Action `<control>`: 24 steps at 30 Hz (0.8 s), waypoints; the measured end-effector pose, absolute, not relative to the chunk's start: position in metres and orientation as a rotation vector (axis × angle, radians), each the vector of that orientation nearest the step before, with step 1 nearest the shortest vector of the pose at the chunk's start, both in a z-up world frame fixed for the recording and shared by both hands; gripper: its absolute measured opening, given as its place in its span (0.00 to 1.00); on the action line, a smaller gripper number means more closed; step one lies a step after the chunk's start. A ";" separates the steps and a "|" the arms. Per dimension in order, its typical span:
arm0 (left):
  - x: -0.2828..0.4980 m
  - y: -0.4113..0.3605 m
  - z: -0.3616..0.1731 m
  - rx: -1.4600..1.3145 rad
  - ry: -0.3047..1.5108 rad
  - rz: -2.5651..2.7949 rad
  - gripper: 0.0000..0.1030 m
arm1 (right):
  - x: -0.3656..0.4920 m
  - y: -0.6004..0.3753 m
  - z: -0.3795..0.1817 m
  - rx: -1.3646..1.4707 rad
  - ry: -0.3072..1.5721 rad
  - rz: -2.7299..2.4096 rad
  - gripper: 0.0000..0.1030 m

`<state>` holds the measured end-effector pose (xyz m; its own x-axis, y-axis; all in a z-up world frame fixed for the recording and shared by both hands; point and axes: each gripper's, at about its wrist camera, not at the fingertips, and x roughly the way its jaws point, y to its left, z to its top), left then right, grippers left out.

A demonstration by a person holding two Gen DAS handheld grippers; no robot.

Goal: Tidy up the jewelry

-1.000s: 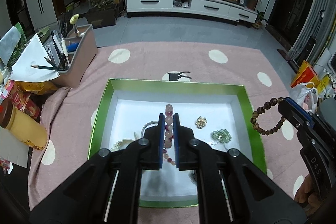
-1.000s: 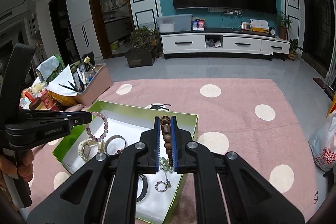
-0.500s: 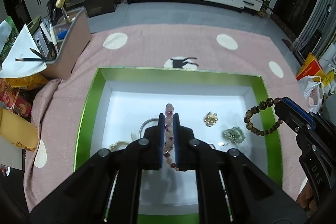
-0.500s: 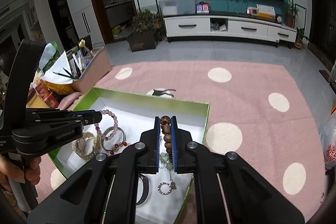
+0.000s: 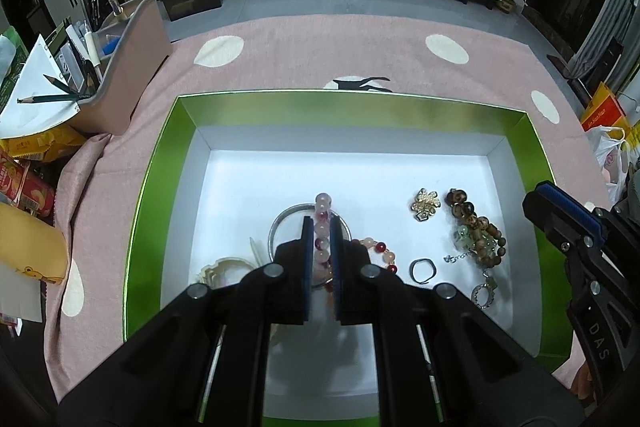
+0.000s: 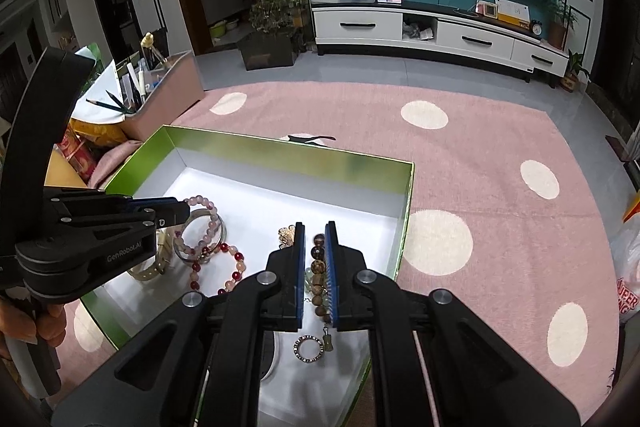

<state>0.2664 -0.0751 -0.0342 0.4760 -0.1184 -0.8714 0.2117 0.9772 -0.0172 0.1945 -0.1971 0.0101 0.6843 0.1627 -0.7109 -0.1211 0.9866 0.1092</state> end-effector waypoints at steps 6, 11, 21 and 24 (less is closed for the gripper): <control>0.265 -0.075 -0.035 0.108 1.057 -0.195 0.07 | 0.193 -0.198 0.009 0.055 0.808 0.162 0.09; 0.263 -0.075 -0.034 0.125 1.053 -0.184 0.14 | 0.192 -0.201 0.005 0.069 0.827 0.155 0.09; 0.248 -0.068 -0.009 0.144 0.994 -0.163 0.70 | 0.177 -0.202 0.026 0.051 0.793 0.137 0.43; 0.242 -0.063 0.007 0.154 0.969 -0.150 0.83 | 0.170 -0.202 0.041 0.041 0.775 0.121 0.63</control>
